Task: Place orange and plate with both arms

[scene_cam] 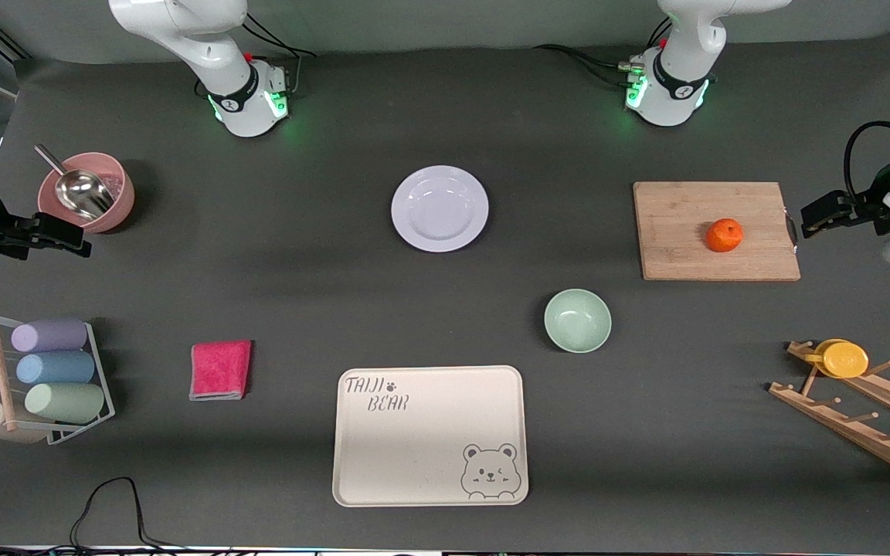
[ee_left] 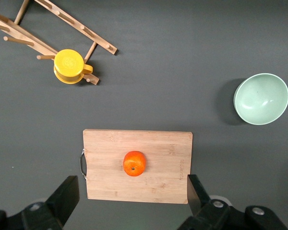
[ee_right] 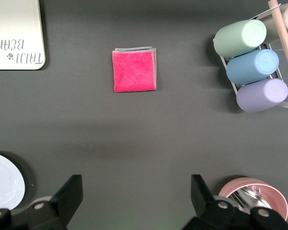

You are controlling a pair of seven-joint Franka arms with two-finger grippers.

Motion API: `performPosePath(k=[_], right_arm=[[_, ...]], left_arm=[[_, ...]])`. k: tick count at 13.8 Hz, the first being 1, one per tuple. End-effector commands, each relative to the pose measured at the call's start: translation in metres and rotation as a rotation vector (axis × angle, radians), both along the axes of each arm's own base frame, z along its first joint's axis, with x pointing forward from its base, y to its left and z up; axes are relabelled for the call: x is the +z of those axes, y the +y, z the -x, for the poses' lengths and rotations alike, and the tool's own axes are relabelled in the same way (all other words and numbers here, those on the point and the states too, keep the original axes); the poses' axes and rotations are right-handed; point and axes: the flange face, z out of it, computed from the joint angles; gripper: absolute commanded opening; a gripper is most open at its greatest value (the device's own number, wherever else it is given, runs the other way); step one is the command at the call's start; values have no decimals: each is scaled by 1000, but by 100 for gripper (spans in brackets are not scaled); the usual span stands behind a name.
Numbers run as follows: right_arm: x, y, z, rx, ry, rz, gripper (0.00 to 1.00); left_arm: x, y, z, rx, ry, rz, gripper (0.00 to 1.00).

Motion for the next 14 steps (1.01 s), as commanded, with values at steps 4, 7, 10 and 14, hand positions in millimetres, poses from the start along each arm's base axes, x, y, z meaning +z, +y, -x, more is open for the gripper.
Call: performPosePath(k=[4,7,10,14], right_arm=[[4,-2,5,-22,-8,23,100],[2,-3,7,-25,-3,22,100],[0,-1,13,-33,1,20,100],[6,8,59,-67,-35,5,100]], left_arm=[[8,1,4,16,27,-12,100],[8,5,10,11,59,-11,100],[20,14,31,35,91,-10,100],[45,19,117,58,109,-5,100]])
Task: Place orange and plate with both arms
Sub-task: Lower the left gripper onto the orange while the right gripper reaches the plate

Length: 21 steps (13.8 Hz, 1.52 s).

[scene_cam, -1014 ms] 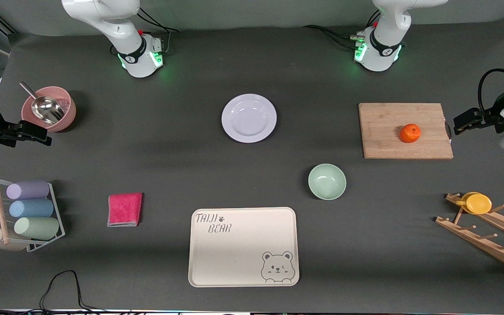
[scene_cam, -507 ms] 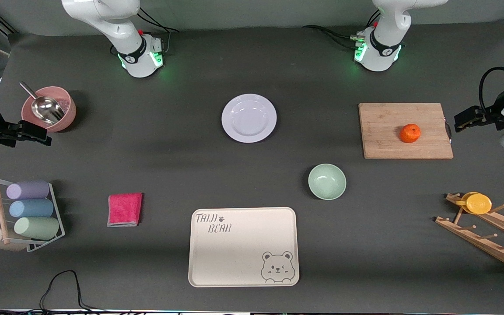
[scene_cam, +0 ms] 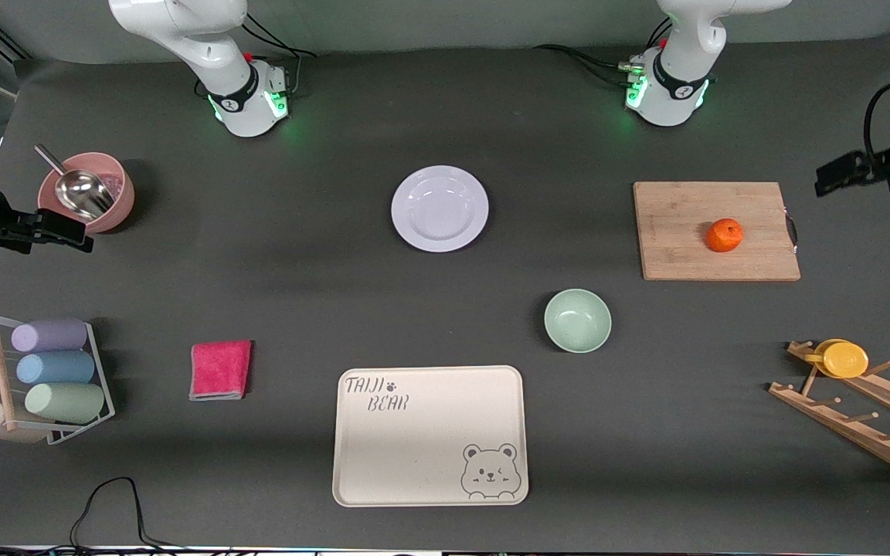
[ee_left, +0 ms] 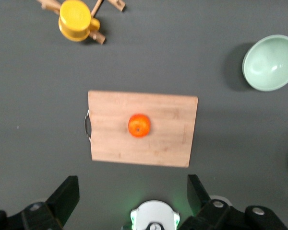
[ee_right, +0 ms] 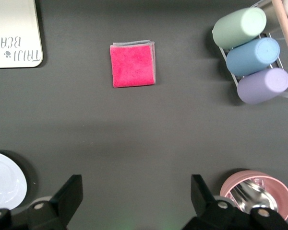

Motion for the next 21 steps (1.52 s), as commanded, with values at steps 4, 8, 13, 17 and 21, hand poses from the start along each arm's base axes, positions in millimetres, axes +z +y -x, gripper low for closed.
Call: performPosePath(k=[4,8,13,17,21], right_arm=[[15,57,85,-81,-64,-3,100],[20,111,113,-85,-73,-9,100],[15,138,143,-54,-72,-20,100],[5,138,146,-41,-20,-70,100],[-39,144,156,0,54,-235,100]], left_arm=[[3,4,126,22,-25,-1,100],[-37,4,116,13,-14,-10,100],[-152,1,104,-8,-16,-5,100],[-230,17,86,7,41,-1,100],[-291,38,71,35,30,9,100]])
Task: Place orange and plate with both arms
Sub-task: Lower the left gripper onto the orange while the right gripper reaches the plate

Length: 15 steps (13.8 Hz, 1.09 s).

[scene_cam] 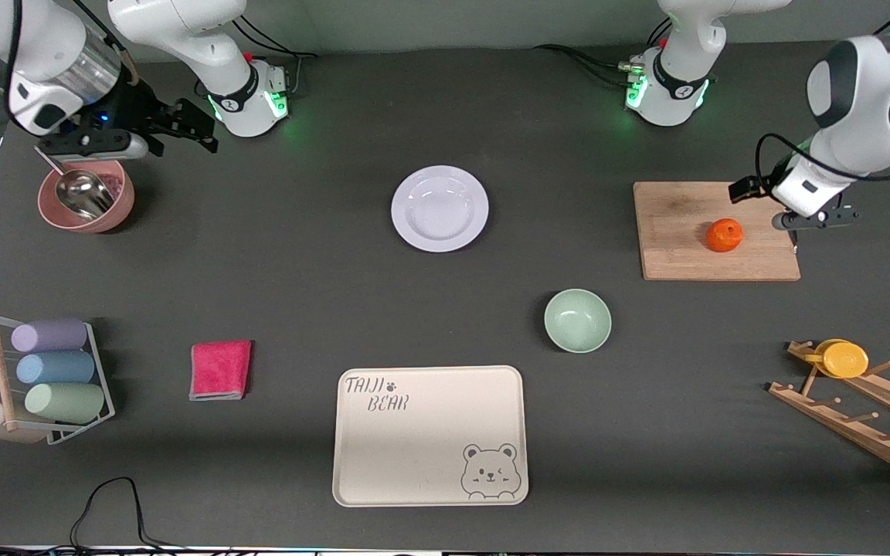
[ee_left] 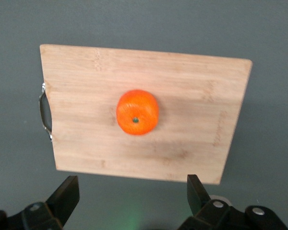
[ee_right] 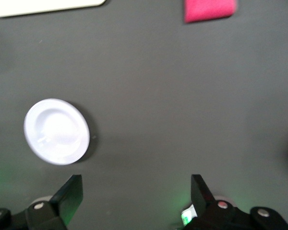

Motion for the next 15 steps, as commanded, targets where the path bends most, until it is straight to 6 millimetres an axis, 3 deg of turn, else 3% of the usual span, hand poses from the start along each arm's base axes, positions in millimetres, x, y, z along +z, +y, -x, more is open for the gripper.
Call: performPosePath(k=[1,9,14,15], right_arm=[[-33,-2,14,28,-4,-133,100],[-192,10,30,65,-37,-539,100],[-288,13,42,33,-64,-764,100],[-308,14,45,34,-80,-796,100]], left_arm=[[-36,7,-3,-1,-17,-11,100],[-125,6,14,5,-37,-13,99],[-134,6,14,10,-33,-14,99],[-134,6,14,10,-31,-14,86]])
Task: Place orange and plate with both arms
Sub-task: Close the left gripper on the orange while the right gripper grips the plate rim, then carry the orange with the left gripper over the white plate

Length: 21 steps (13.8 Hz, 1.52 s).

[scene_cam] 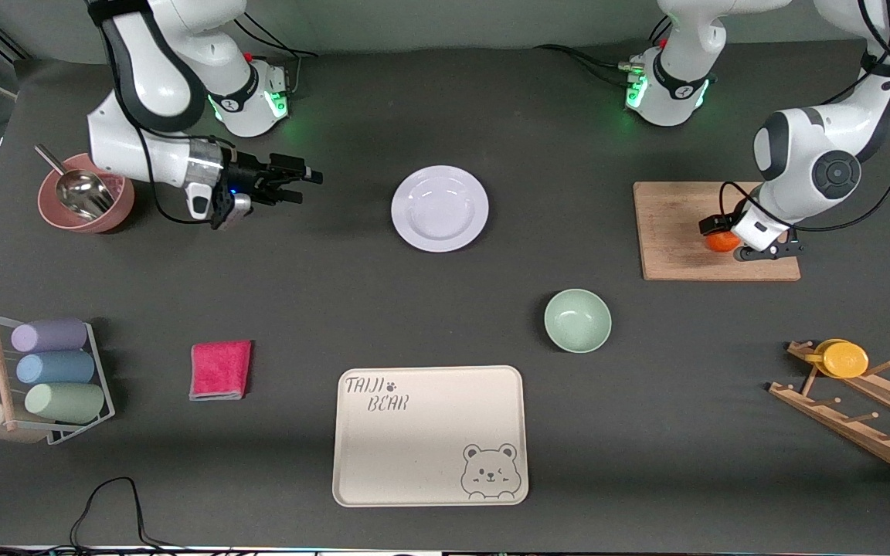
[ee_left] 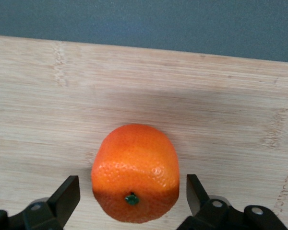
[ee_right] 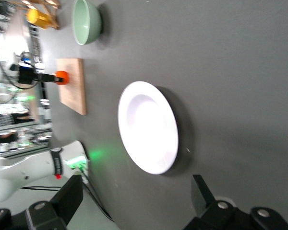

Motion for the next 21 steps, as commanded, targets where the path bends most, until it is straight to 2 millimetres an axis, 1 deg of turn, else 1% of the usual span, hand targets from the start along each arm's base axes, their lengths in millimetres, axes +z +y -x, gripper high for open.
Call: performPosePath(k=[1,3,4,6,8,9,10,11,12,13,14,15,16,17,19,20,21], right_arm=[[-52,1,6,-24,-39,-79,100],[-81,7,16,-34,-57,-120,100],[-97,6,23,-44,-54,-125,100],[-122,9,37,-50,-37,-182,100],[-145,11,51,-33,-19,-227,100],[-155,10,55,-29,-25,-233,100],[-165,9,61,-22,-27,-245,100],[-171,11,66,-22,-25,-271,100],[-176,12,69,-21,-19,-291,100],[-176,9,68,-31,-18,-296,100],[-176,8,68,-34,-18,-296,100],[-179,7,69,-36,-11,-295,100],[-182,6,71,-38,-7,-294,100],[-183,4,71,-43,-7,-292,99],[-185,3,71,-46,-3,-291,86],[-186,2,72,-46,0,-291,79],[-187,2,72,-48,1,-291,72]], left_arm=[[2,0,-1,1,-13,-9,1],[2,-3,-2,3,-12,-11,0],[2,-6,-3,4,-9,-12,0],[6,-7,-5,9,-13,-14,0],[24,-10,-16,1,-37,-16,0],[41,-11,-26,-5,-31,-17,0],[65,-14,-39,-13,-2,-20,0],[93,-14,-54,-13,35,-24,0],[126,-15,-71,-18,66,-29,0],[163,-18,-88,-26,82,-33,0],[200,-25,-101,-35,99,-39,0],[238,-30,-113,-38,105,-44,0],[274,-31,-118,-36,115,-46,0],[305,-32,-120,-36,128,-44,0],[347,-38,-124,-57,118,-40,0],[362,-40,-128,-56,99,-38,0],[371,-42,-135,-55,82,-38,0]])
